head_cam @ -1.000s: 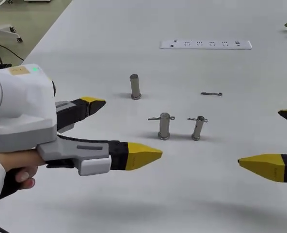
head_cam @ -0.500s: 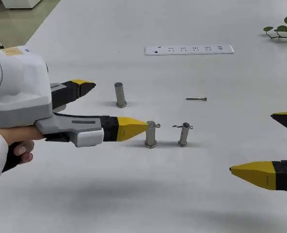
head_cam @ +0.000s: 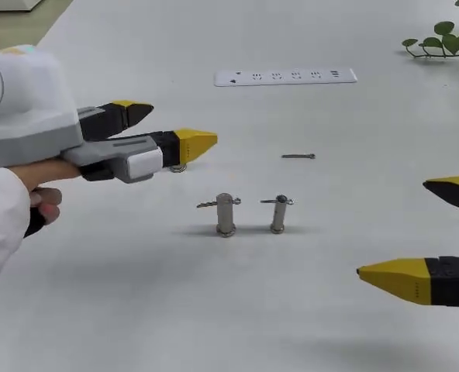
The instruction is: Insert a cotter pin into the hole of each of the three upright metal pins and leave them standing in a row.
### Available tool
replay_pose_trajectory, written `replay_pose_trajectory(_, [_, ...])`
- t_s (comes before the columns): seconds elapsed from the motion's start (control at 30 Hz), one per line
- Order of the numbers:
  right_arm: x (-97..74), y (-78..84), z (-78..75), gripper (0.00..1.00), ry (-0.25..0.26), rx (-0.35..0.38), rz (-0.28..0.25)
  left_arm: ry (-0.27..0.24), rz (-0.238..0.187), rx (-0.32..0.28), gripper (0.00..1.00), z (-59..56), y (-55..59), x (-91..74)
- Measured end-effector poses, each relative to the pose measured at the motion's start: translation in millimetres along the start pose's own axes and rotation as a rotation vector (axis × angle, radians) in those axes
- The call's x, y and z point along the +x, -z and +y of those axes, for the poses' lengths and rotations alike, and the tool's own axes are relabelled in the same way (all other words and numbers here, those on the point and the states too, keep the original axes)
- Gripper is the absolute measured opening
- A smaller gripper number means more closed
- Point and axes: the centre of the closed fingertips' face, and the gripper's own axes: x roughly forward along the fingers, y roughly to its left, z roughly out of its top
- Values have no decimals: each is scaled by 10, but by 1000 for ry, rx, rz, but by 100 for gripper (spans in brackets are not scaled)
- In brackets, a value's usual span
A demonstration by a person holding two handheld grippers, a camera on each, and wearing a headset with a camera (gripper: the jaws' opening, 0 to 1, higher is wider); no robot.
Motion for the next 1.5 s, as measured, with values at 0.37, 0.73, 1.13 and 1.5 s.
replay_pose_trajectory(0.37, [-12,35,55,95,-2,20,0,-82,92,48,45,383,297,200])
replay_pose_trajectory(0.73, [-66,75,2,95,22,40,14,-129,150,35,36,646,495,332])
replay_pose_trajectory(1.13, [-81,105,-28,94,27,53,26,-137,180,22,26,745,614,498])
replay_pose_trajectory(1.5, [-62,154,-24,93,24,69,34,-158,201,8,14,830,706,587])
